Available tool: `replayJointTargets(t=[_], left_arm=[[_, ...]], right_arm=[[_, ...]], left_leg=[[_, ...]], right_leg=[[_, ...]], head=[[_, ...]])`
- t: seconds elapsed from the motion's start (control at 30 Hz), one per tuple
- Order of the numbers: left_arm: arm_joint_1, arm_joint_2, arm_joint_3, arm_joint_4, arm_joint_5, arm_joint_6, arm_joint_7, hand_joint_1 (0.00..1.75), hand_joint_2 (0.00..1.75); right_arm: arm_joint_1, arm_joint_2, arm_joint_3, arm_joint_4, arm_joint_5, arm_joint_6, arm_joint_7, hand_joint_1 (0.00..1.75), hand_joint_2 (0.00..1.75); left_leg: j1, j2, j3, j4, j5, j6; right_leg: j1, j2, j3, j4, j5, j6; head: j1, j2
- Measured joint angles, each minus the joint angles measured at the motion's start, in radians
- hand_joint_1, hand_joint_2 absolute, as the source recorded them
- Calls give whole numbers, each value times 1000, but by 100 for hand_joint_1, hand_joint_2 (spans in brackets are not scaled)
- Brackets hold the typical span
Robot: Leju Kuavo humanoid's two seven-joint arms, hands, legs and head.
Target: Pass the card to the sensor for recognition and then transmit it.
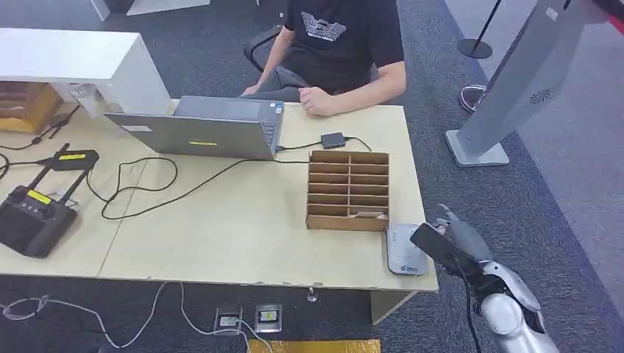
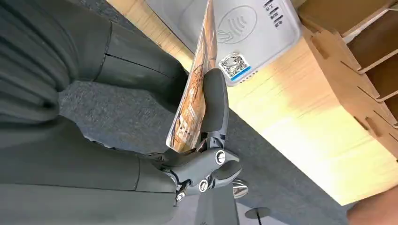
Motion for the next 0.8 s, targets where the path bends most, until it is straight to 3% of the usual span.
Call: replayJointTargets(t=[0.3,0.5,0.67,0.8], left_arm=[[0,0,-1,0,1,2,0,0,0],[0,0,-9,0,6,-4,0,0,0],[0,0,-17,1,8,2,3,0,0],[0,0,-19,2,14,8,3,0,0]], right_arm=[[-8,-12,-6,-11,0,0,0,175,175],[-20,-27,-21,-37,-29,83,-1,175,175],[14,3,33,-27,-34,-28,-5,175,175],[16,12,66,-13,-44,-39,-11,175,175]], left_leg=[[0,0,0,0,0,0],[0,0,0,0,0,0],[1,0,0,0,-1,-1],[1,0,0,0,-1,-1]], right_leg=[[0,0,0,0,0,0],[0,0,0,0,0,0],[1,0,0,0,-1,-1],[1,0,0,0,-1,-1]], head=[[0,0],[0,0],[0,0],[0,0]])
